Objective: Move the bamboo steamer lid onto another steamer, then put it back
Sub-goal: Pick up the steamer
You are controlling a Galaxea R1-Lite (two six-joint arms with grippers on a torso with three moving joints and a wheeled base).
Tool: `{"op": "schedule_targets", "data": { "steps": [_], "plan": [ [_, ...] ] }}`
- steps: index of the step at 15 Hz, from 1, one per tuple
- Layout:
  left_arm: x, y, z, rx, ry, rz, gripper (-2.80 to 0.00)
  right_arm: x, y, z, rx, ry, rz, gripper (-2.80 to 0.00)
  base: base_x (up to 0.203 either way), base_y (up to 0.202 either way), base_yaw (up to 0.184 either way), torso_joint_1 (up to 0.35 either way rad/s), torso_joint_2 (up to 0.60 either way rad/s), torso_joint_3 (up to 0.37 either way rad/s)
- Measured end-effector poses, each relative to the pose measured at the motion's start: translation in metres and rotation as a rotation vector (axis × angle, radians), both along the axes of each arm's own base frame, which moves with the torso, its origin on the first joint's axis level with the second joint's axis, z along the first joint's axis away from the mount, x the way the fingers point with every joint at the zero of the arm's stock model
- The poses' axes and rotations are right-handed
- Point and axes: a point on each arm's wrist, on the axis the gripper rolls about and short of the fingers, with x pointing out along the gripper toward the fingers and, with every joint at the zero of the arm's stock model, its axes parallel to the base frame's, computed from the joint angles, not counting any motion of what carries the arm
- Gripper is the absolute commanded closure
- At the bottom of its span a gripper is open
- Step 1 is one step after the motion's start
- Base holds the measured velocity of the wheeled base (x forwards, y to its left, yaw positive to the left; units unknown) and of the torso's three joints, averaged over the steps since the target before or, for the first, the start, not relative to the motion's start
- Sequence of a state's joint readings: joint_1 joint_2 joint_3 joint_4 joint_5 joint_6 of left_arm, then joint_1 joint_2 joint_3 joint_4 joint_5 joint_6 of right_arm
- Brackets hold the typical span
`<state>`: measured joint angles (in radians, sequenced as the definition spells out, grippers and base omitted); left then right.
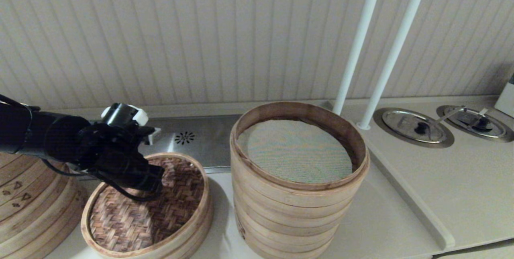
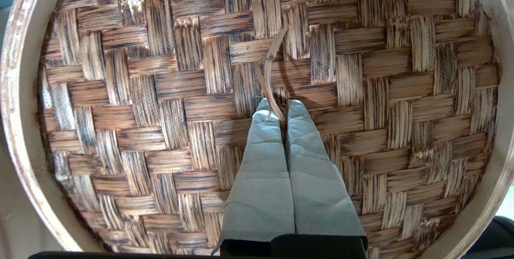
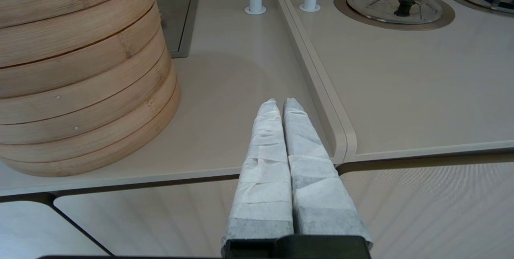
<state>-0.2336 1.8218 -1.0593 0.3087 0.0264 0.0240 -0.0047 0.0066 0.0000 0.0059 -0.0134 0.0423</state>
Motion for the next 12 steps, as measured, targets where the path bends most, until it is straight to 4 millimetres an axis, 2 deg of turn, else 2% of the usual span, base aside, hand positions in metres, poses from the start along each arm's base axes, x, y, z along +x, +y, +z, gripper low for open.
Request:
{"op": "schedule_targets", "data": {
  "steps": [12],
  "plan": [
    [-0.006,0.001,0.022,-0.018,-0.074,-0.007,0.00,0.000,0.000,0.000,0.000,0.000,0.000,0.00,0.000,0.000,0.000,0.000,0.00,0.000]
  ]
}}
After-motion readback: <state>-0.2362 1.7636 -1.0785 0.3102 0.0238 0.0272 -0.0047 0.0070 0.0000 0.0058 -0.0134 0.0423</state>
